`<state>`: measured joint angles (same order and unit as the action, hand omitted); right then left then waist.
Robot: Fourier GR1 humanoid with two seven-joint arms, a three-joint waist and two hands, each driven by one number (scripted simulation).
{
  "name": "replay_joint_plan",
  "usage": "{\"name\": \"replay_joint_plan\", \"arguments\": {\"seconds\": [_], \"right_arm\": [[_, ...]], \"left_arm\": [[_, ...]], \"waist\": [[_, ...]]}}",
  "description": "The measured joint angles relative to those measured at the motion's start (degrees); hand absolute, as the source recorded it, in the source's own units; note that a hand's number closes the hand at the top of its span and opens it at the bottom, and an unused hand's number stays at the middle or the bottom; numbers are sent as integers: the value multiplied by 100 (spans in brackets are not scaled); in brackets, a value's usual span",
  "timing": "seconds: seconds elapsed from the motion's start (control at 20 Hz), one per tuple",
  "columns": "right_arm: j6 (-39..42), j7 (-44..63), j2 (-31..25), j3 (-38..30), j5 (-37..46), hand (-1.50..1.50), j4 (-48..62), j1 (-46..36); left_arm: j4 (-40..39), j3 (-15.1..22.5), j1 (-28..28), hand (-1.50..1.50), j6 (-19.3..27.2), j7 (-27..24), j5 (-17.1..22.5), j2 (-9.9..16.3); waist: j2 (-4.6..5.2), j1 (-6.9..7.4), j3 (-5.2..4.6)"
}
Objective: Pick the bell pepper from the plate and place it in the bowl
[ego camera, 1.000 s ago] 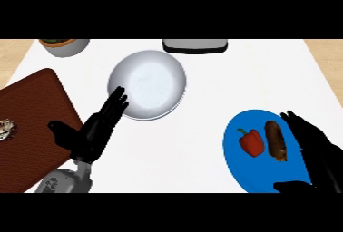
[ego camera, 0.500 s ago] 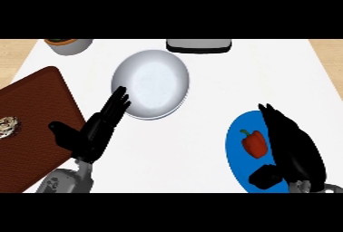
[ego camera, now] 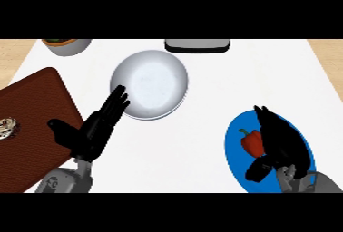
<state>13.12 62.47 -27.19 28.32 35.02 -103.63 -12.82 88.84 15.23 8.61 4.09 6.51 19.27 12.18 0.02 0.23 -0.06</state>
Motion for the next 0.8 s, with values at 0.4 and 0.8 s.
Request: {"name": "replay_joint_plan", "arguments": {"seconds": [0.4,0.8], "right_arm": [[222,-224,304,-56,324,-150,504,-15],[299,-437,696,-218,868,-150,911,108]], "left_arm": [[97,-212,-89,0,-251,71,41,58],[68,-234,-202,0,-268,-47,-235,-205]], "waist": [[-4,-4,5],[-11,-12,11]]}}
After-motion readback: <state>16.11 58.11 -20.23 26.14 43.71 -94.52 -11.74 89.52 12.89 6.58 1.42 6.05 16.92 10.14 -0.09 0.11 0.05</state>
